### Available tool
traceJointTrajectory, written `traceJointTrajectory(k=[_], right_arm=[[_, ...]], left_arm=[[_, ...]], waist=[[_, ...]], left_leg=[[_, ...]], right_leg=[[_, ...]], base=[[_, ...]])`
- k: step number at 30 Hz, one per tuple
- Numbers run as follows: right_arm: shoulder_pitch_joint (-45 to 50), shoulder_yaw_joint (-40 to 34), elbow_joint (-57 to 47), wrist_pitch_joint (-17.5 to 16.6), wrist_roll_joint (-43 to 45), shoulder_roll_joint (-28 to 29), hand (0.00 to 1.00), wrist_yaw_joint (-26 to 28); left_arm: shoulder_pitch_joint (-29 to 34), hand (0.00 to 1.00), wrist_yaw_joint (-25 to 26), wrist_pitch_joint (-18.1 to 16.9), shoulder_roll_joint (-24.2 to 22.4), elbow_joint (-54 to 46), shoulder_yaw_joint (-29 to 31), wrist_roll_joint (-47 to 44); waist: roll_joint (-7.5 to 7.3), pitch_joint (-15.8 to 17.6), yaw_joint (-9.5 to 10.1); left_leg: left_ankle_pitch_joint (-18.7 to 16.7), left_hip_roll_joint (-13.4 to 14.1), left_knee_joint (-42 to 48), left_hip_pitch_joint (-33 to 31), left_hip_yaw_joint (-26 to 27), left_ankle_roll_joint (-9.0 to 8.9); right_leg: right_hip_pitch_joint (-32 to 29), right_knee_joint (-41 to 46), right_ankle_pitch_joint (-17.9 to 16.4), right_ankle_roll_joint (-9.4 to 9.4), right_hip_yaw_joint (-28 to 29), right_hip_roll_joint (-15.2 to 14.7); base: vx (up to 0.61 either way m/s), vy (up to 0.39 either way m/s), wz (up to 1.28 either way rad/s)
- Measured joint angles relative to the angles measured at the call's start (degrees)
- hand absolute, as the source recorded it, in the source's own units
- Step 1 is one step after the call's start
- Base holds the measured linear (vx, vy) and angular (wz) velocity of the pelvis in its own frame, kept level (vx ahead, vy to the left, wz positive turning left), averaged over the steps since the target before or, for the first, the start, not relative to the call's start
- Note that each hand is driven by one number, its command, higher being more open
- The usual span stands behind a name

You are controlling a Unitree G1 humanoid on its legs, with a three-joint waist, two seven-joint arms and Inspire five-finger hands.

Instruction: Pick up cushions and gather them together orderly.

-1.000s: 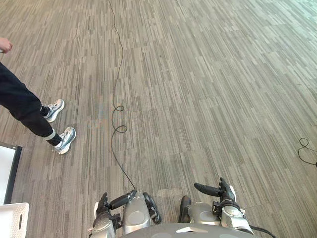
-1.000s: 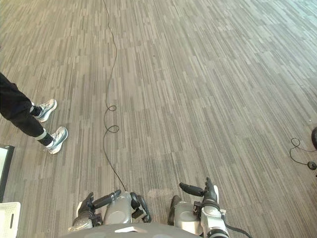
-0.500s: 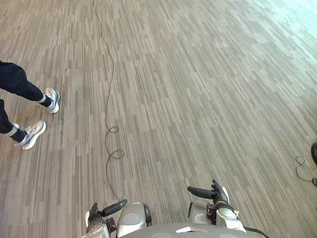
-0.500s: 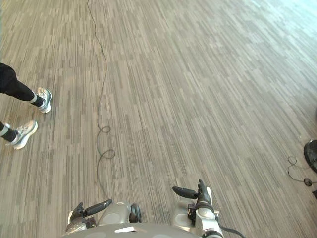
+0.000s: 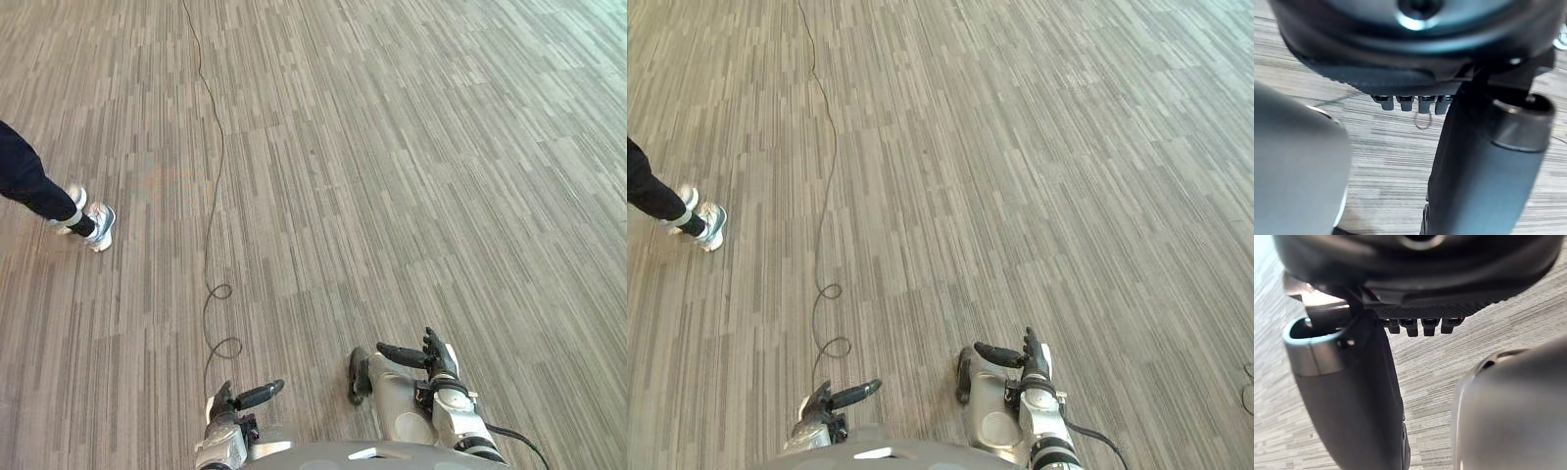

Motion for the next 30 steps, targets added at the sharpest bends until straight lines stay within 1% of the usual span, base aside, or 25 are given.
traceJointTrajectory(k=[1, 3, 5, 7, 8, 9, 10, 11, 13, 14, 15, 16, 17, 18, 19, 20, 21, 23, 24, 25, 26, 27, 28, 29, 30], right_arm=[[0.88, 0.01, 0.02, 0.06, 0.68, 0.54, 1.00, -0.54], [1.53, 0.00, 0.06, 0.35, 0.96, 0.95, 1.00, -0.79], [1.64, -0.23, 0.28, 0.62, 0.93, 0.90, 1.00, -0.77], [1.74, -0.76, 1.45, 0.70, 0.85, 0.91, 1.00, -0.88], [1.65, -1.35, 2.64, 0.77, 0.86, 1.05, 1.00, -0.89], [1.64, -1.31, 4.01, 0.69, 0.86, 0.89, 1.00, -0.97], [1.63, -1.17, 4.81, 0.68, 0.86, 0.49, 1.00, -0.97], [1.13, -1.25, 5.71, 0.58, 0.94, 1.60, 1.00, -0.95], [1.26, -1.26, 6.09, 0.41, 0.78, 2.51, 1.00, -0.73], [1.23, -1.21, 6.39, 0.43, 0.67, 2.78, 1.00, -0.57], [1.18, -1.16, 6.42, 0.38, 0.54, 2.91, 1.00, -0.51], [0.96, -1.14, 6.49, 0.30, 0.43, 2.93, 1.00, -0.38], [0.62, -1.16, 6.63, -0.06, 0.44, 2.77, 1.00, -0.21], [0.23, -1.04, 6.77, -0.46, 0.41, 2.26, 1.00, 0.17], [0.23, -0.99, 6.80, -0.72, 0.46, 2.04, 1.00, 0.25], [0.10, -0.76, 6.57, -1.07, 0.45, 1.59, 1.00, 0.25], [-0.39, 0.01, 6.10, -1.32, 0.42, 0.66, 1.00, 0.30], [-1.67, -0.13, 5.96, -1.47, 0.77, 0.09, 1.00, 0.57], [-2.32, -0.16, 5.80, -1.48, 0.91, 0.07, 1.00, 0.60], [-2.65, -0.14, 5.58, -1.51, 0.89, 0.08, 1.00, 0.64], [-2.61, -0.13, 5.61, -1.50, 0.85, 0.08, 1.00, 0.69], [-2.96, -0.83, 5.78, -1.54, 0.90, -0.30, 1.00, 0.99], [-4.49, -1.28, 6.26, -1.68, 0.27, -1.03, 1.00, 1.01], [-4.53, -1.68, 6.19, -1.93, 0.31, -1.27, 1.00, 1.17], [-4.49, -4.17, 6.23, -1.88, 0.38, -1.21, 1.00, 1.17]], left_arm=[[-0.02, 1.00, -0.01, -0.09, 0.10, -1.27, 0.58, 0.04], [-0.03, 1.00, -0.04, -0.18, 0.45, -2.15, 0.57, 0.05], [-0.18, 1.00, -0.01, -0.15, 0.32, -2.95, 0.62, 0.02], [-0.57, 1.00, -0.10, -0.32, 0.36, -3.09, 0.58, -0.03], [-0.82, 1.00, -0.12, -0.53, 0.30, -3.17, 0.48, -0.05], [-0.64, 1.00, 0.00, -1.04, 0.29, -3.15, 0.37, -0.21], [-0.28, 1.00, 0.19, -1.32, 0.11, -2.82, 0.26, -0.38], [-0.68, 1.00, 0.26, -1.24, 1.22, -2.43, 0.02, -0.44], [-0.65, 1.00, -0.18, -1.17, 2.45, -1.96, -1.31, -0.45], [-0.71, 1.00, -0.05, -1.13, 3.11, -1.23, -1.58, -0.48], [-0.75, 1.00, 0.08, -1.06, 3.85, -0.50, -2.49, -0.51], [-0.69, 1.00, 0.16, -0.96, 4.39, 0.15, -3.75, -0.43], [-0.69, 1.00, 0.08, -0.41, 5.14, 1.50, -5.84, -0.35], [-0.66, 1.00, 0.15, 0.00, 5.35, 2.39, -6.83, -0.20], [-0.76, 1.00, 0.31, 0.04, 5.36, 2.80, -7.29, -0.11], [-0.66, 1.00, 0.34, 0.05, 5.38, 3.03, -8.20, -0.03], [-0.68, 1.00, 0.14, 0.05, 5.18, 3.50, -8.87, -0.08], [-0.68, 1.00, 0.11, 0.11, 5.29, 4.04, -9.75, -0.03], [-0.60, 1.00, 0.04, 0.13, 5.26, 4.27, -9.76, -0.02], [-0.61, 1.00, -0.08, 0.18, 5.21, 4.84, -9.76, 0.02], [-0.55, 1.00, -0.18, 0.24, 5.20, 5.06, -9.71, -0.01], [-0.73, 1.00, -0.29, 0.30, 5.01, 5.83, -9.66, 0.17], [-1.86, 1.00, -0.62, 0.24, 3.84, 6.28, -9.72, 0.21], [-2.22, 1.00, -0.87, 0.19, 3.29, 6.18, -9.70, 0.27], [-2.36, 1.00, -1.17, 0.05, 2.95, 6.19, -9.60, 1.41]], waist=[[-0.90, 0.00, 0.13], [-1.46, -0.34, 0.32], [-1.55, -0.37, 0.87], [-1.85, -0.25, 1.81], [-2.23, -0.22, 2.68], [-2.55, -0.59, 3.50], [-2.76, -1.22, 3.78], [-4.10, -2.22, 3.20], [-5.61, -3.19, 3.02], [-6.48, -3.74, 3.21], [-7.07, -3.99, 3.14], [-7.40, -3.89, 3.01], [-7.00, -3.55, 2.65], [-6.76, -3.50, 2.07], [-6.47, -3.51, 1.97], [-5.67, -3.43, 1.79], [-4.79, -3.13, 1.36], [-4.11, -2.71, 0.71], [-4.10, -2.58, 0.16], [-4.27, -2.37, -0.22], [-4.77, -2.22, -0.37], [-4.51, -1.62, -1.31], [-2.34, -1.09, -1.30], [-2.28, -0.96, -1.34], [-2.12, -1.00, -1.73]], left_leg=[[-1.55, 1.18, 1.19, -3.96, 3.57, 2.40], [-3.17, 1.42, -4.23, -8.37, 7.39, 5.08], [-3.78, 0.40, -14.40, -11.88, 9.69, 5.73], [-3.39, -2.25, -23.87, -13.55, 8.76, 5.55], [-1.45, -5.18, -32.85, -14.87, 6.53, 4.66], [5.57, -8.07, -39.81, -15.14, 3.90, 4.41], [9.95, -9.16, -40.18, -14.57, 2.77, 5.87], [7.92, -10.46, -38.87, -14.64, 3.09, 7.70], [5.37, -10.89, -36.07, -15.04, 4.39, 9.08], [3.31, -11.07, -34.97, -13.62, 5.73, 9.89], [1.59, -11.65, -35.44, -11.12, 6.55, 10.03], [-0.09, -12.25, -36.69, -7.96, 7.19, 10.02], [-1.74, -13.16, -39.65, -2.85, 7.59, 9.98], [-2.59, -13.21, -41.99, 1.15, 7.59, 9.76], [-2.65, -13.17, -43.62, 3.13, 7.61, 9.68], [-2.40, -12.70, -46.45, 6.12, 7.71, 9.26], [-2.23, -11.69, -49.10, 9.31, 8.51, 8.96], [-2.14, -10.64, -51.96, 12.65, 9.91, 8.80], [-2.14, -10.29, -53.44, 14.38, 10.72, 8.79], [-2.23, -10.39, -55.24, 16.89, 11.67, 8.51], [-2.36, -10.81, -56.14, 18.53, 12.14, 8.02], [-2.76, -10.36, -57.21, 21.59, 12.03, 6.08], [-0.70, -9.08, -57.44, 21.62, 12.03, 4.35], [1.45, -9.48, -57.69, 21.94, 11.96, 3.23], [4.50, -9.48, -56.56, 22.85, 11.77, -0.35]], right_leg=[[5.25, -4.06, -0.27, 0.15, -0.07, 0.21], [9.57, -8.57, -0.12, 0.59, 0.06, 0.21], [13.24, -11.90, 0.11, 1.12, 0.55, 0.14], [15.75, -13.75, 0.11, 1.13, 1.54, -0.56], [18.10, -15.29, -0.15, 1.57, 2.32, -1.65], [20.18, -16.82, -1.27, 3.48, 4.22, -2.57], [21.04, -17.37, -1.91, 4.59, 5.75, -2.87], [21.02, -16.76, -2.03, 5.07, 7.11, -4.93], [18.31, -11.40, -1.70, 5.65, 9.62, -6.78], [15.77, -3.99, -0.94, 6.96, 10.31, -7.95], [13.25, 3.73, 0.94, 9.47, 10.06, -9.09], [10.65, 12.14, 4.53, 11.05, 9.67, -10.57], [6.14, 24.24, 10.20, 10.93, 7.20, -13.79], [3.31, 30.16, 6.48, 8.32, 4.85, -15.25], [1.82, 31.49, 4.52, 7.78, 3.32, -15.44], [-0.65, 30.81, 1.16, 6.62, 0.60, -15.16], [-4.24, 27.23, -1.24, 5.95, -2.36, -14.04], [-9.79, 18.19, -1.34, 6.00, -5.60, -12.17], [-12.18, 11.29, 0.05, 6.19, -7.27, -11.22], [-13.29, 1.28, 4.38, 6.12, -9.18, -10.12], [-12.82, -5.09, 7.84, 6.20, -9.83, -9.62], [-10.78, -7.63, 18.18, -0.15, -10.23, -8.21], [-11.85, -4.27, 15.59, -0.27, -10.12, -7.13], [-13.05, -1.00, 13.12, -0.36, -9.53, -7.87], [-13.26, 2.88, 9.31, -1.24, -9.10, -8.45]], base=[[0.42, -0.076, 0.06], [0.40, -0.048, 0.03], [0.41, 0.039, -0.07], [0.39, 0.128, -0.20], [0.45, 0.219, -0.52], [0.56, 0.266, -0.69], [0.63, 0.273, -0.58], [0.54, 0.233, -0.27], [0.48, 0.219, -0.20], [0.51, 0.232, -0.32], [0.51, 0.226, -0.33], [0.58, 0.239, -0.26], [0.57, 0.199, -0.20], [0.56, 0.175, -0.12], [0.37, 0.076, -0.02], [0.38, 0.039, -0.03], [0.48, 0.008, -0.08], [0.59, -0.054, -0.12], [0.52, -0.103, -0.04], [0.54, -0.162, -0.01], [0.70, -0.227, 0.13], [0.68, -0.229, -0.02], [0.56, -0.185, -0.09], [0.40, -0.174, -0.30], [0.50, -0.250, -0.23]])
